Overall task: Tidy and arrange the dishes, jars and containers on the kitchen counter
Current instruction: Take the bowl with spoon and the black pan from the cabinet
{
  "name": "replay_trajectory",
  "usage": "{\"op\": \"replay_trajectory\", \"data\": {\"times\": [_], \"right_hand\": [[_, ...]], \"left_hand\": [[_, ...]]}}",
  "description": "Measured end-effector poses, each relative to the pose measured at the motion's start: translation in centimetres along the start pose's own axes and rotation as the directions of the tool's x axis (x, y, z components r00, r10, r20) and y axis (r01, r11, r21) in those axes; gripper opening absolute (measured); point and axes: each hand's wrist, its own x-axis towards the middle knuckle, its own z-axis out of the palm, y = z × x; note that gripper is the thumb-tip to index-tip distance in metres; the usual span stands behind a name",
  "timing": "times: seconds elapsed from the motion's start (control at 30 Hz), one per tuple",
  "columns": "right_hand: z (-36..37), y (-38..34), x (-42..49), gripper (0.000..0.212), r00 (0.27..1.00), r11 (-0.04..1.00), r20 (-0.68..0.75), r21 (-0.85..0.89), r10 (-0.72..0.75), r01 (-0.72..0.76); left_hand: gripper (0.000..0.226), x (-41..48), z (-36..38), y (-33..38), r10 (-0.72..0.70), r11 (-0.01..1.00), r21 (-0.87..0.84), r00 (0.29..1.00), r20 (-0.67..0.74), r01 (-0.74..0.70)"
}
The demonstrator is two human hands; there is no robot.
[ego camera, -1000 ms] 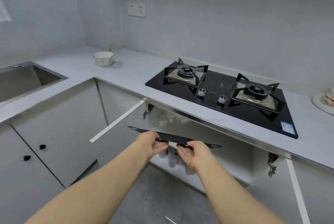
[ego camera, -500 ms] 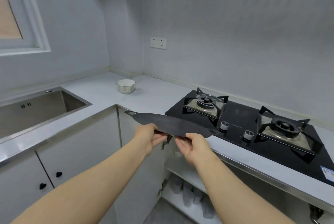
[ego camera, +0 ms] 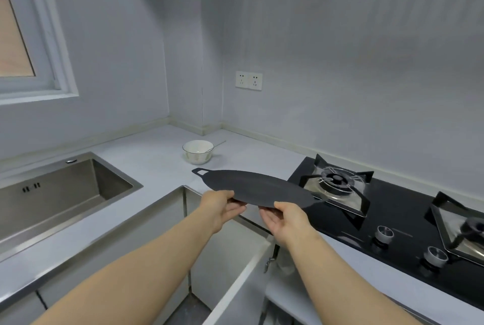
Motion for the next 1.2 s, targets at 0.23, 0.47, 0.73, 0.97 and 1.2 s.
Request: {"op": "replay_trajectory", "data": {"times": [0.23, 0.47, 0.73, 0.97, 1.2], "right_hand": [[2.7, -1.1, 7.5, 0.035, 1.000, 0.997, -0.012, -0.074, 0.012, -0.013], [4.5, -4.6, 15.9, 0.038, 0.999, 0.996, -0.015, -0.083, 0.035, -0.036], [5.4, -9.4, 26.9, 0.037, 0.992, 0.983, 0.001, -0.135, 0.128, -0.127], [5.2, -11.1, 33.0, 0.036, 0.989, 0.969, -0.001, -0.199, 0.148, -0.145], [3.8, -10.5, 36.8, 0.048, 0.972, 0.945, -0.144, -0.245, 0.186, -0.217]], "left_hand": [[0.033, 7.2, 0.3, 1.3, -0.056, 0.998, -0.025, 0.998, -0.029, 0.056], [0.032, 14.7, 3.3, 2.5, -0.048, 0.999, -0.022, 0.997, -0.057, 0.047], [0.030, 24.8, 8.1, 2.7, -0.110, 0.989, -0.112, 0.978, -0.178, 0.091], [0.030, 29.2, 10.7, 2.3, -0.137, 0.985, -0.138, 0.957, -0.255, 0.104], [0.003, 31.6, 11.3, 1.3, -0.272, 0.962, -0.103, 0.893, -0.358, 0.252]]}}
